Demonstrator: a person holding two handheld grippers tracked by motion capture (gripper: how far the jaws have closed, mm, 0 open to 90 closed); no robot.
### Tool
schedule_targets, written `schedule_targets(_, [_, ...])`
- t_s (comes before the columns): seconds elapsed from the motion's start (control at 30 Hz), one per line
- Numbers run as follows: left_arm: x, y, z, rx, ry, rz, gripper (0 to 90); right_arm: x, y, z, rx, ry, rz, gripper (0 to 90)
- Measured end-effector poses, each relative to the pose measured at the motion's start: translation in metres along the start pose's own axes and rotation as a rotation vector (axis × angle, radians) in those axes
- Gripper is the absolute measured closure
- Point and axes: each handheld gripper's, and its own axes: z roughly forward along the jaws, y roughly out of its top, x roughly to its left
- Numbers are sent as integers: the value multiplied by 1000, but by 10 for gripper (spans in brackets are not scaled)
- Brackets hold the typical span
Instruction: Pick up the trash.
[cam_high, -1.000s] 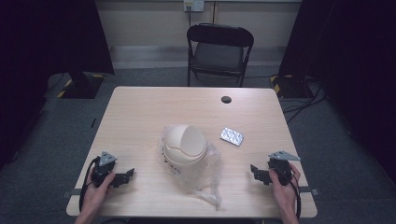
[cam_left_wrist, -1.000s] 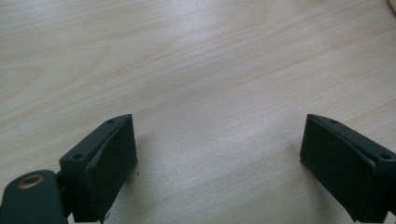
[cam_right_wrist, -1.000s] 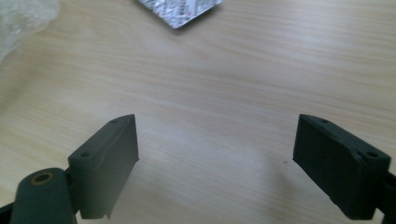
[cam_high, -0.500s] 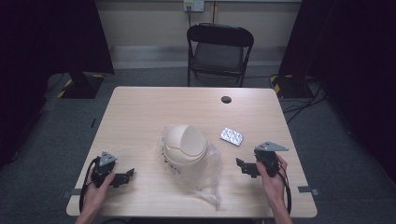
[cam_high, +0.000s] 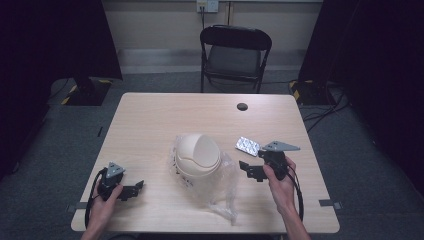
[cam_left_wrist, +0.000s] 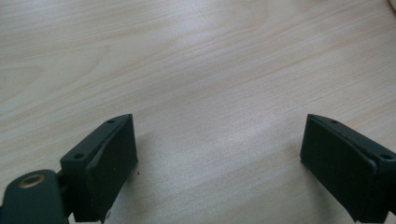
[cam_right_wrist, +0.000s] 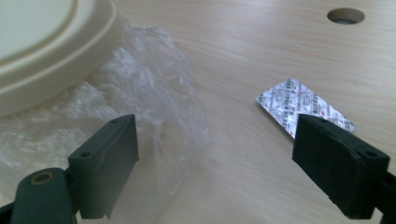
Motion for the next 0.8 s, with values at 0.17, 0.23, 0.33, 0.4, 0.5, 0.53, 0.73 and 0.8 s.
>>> schedule_targets(0.17, [0, 0, 0, 0, 0, 0, 103, 13, 19, 0, -15, 34, -38, 136])
schedule_targets(0.23, [0, 0, 0, 0, 0, 1, 103, 19, 26, 0, -21, 44, -49, 134])
schedule_targets(0.33, [0, 0, 0, 0, 0, 0, 103, 28, 39, 2, -32, 65, -73, 134])
schedule_targets(0.4, [0, 0, 0, 0, 0, 1, 103, 33, 46, 5, -38, 77, -85, 134])
schedule_targets(0.5, [0, 0, 0, 0, 0, 0, 103, 41, 54, 12, -36, 94, -101, 134])
schedule_targets(0.53, [0, 0, 0, 0, 0, 0, 103, 44, 56, 13, -41, 102, -104, 134])
schedule_targets(0.73, [0, 0, 0, 0, 0, 0, 103, 54, 69, 26, -9, 122, -153, 139])
schedule_targets(0.8, [0, 0, 0, 0, -1, 0, 103, 56, 69, 31, 2, 124, -176, 140])
